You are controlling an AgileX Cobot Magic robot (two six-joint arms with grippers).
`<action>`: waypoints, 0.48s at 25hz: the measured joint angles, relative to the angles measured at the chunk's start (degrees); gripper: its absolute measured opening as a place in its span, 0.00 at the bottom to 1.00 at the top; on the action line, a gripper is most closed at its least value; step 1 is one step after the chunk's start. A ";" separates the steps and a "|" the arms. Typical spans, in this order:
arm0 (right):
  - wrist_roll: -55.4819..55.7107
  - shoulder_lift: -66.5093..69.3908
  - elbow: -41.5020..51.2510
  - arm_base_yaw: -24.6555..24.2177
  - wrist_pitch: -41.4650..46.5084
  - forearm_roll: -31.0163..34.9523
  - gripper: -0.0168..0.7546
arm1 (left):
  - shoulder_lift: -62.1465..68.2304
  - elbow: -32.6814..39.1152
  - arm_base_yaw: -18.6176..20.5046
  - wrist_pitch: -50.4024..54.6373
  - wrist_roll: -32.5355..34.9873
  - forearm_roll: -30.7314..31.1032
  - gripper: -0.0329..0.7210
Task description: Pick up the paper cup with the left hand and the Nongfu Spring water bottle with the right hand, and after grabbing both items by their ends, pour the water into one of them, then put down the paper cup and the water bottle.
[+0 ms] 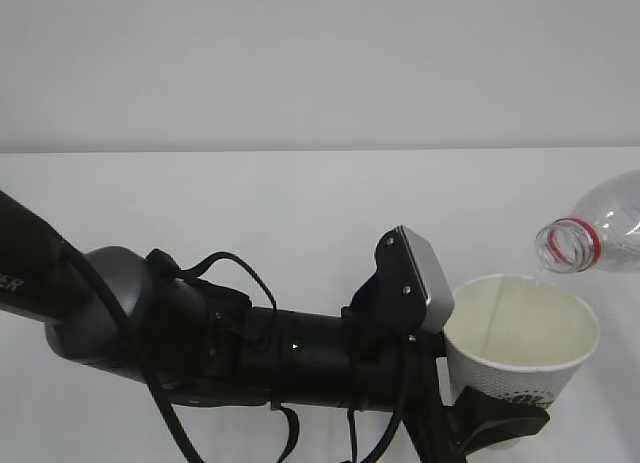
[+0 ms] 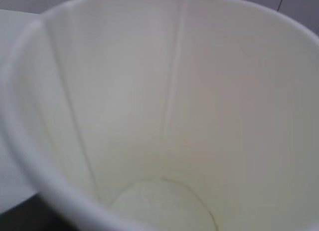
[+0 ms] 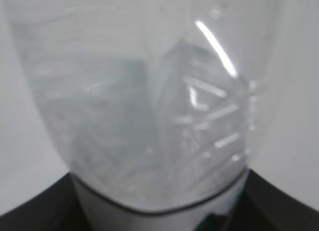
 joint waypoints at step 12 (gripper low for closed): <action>-0.12 0.00 0.00 0.00 -0.09 0.24 0.62 | 0.00 0.00 0.00 0.00 0.00 0.00 0.74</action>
